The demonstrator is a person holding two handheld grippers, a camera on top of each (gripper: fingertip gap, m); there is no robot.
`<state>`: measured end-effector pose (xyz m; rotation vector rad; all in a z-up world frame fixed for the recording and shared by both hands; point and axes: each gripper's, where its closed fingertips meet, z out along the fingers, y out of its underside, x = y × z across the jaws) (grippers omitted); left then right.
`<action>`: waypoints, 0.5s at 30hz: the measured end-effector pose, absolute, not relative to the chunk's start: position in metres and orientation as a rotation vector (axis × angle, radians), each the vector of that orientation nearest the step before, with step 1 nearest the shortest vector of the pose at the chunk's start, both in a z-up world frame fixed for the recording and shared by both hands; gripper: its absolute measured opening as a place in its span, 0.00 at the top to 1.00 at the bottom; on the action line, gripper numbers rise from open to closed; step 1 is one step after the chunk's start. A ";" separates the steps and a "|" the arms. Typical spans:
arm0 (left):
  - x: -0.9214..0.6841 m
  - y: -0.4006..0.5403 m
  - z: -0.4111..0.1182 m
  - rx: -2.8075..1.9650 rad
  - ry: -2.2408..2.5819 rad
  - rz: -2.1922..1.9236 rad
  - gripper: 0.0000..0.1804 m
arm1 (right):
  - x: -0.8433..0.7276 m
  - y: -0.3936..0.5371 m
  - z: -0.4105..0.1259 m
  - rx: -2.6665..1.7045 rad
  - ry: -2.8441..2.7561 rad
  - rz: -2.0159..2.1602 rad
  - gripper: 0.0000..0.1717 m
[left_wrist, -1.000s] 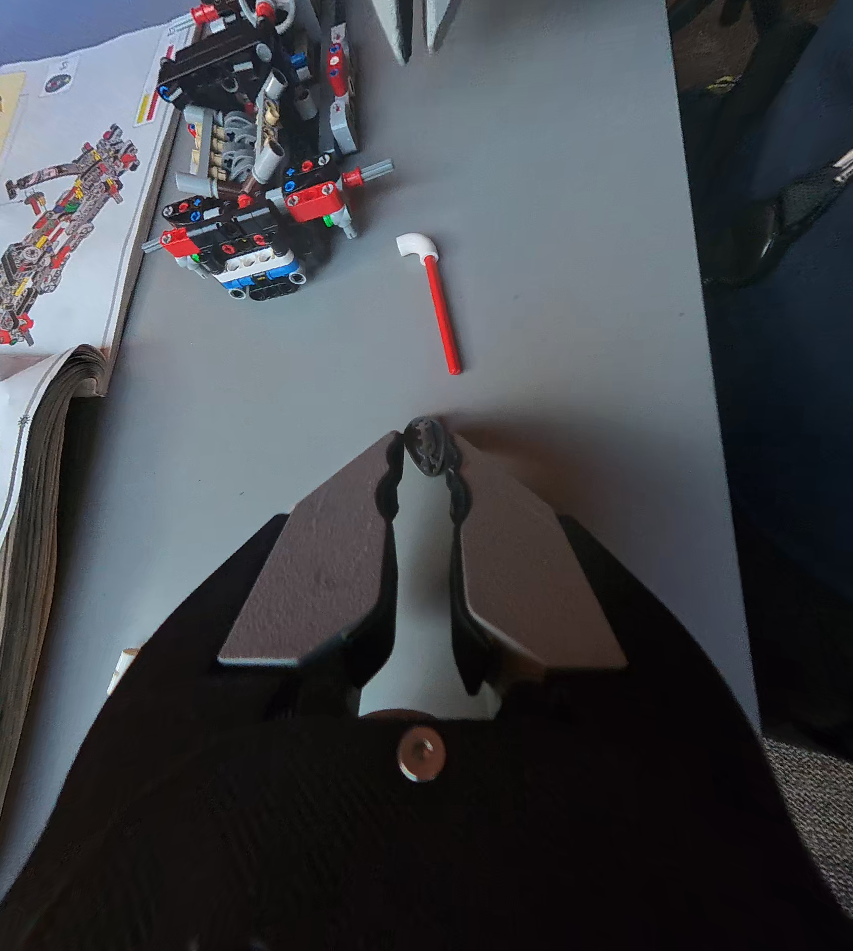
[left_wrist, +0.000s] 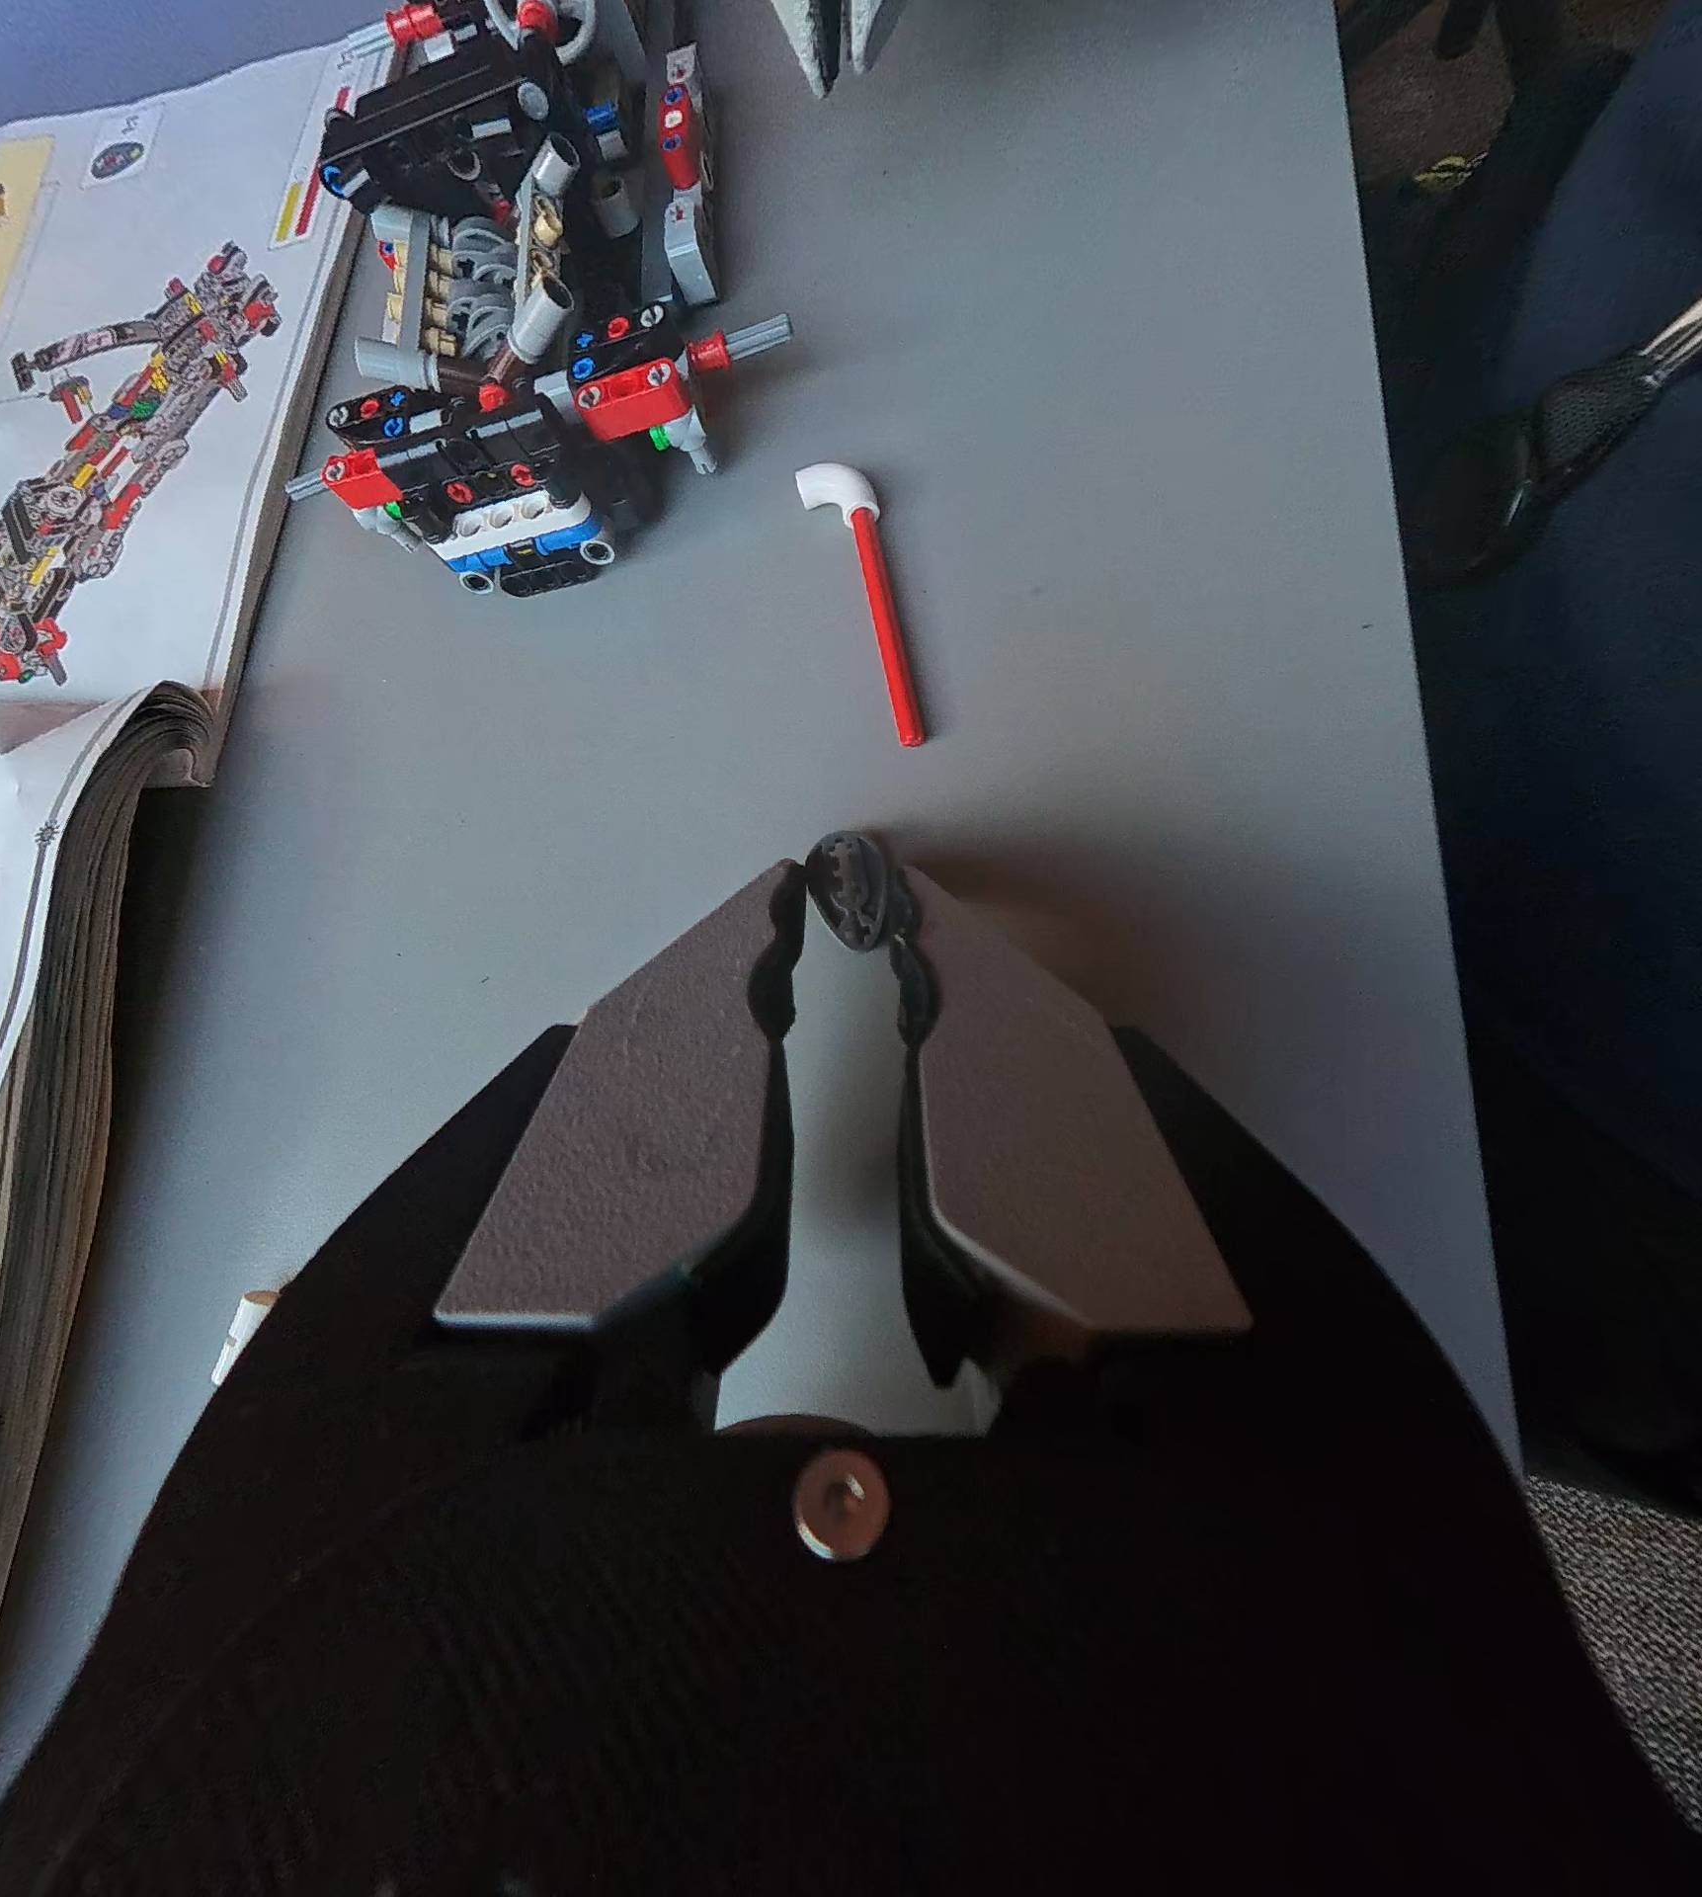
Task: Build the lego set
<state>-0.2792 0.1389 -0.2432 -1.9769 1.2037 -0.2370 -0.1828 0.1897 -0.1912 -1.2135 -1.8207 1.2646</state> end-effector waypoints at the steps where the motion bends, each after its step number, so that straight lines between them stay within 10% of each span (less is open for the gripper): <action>1: -0.279 0.139 -0.243 -1.977 1.204 -0.236 0.93 | -0.183 0.190 -0.191 -1.214 -1.820 1.266 1.00; 15: -0.279 0.139 -0.243 -1.979 1.201 -0.240 0.93 | -0.182 0.189 -0.190 -1.212 -1.820 1.282 1.00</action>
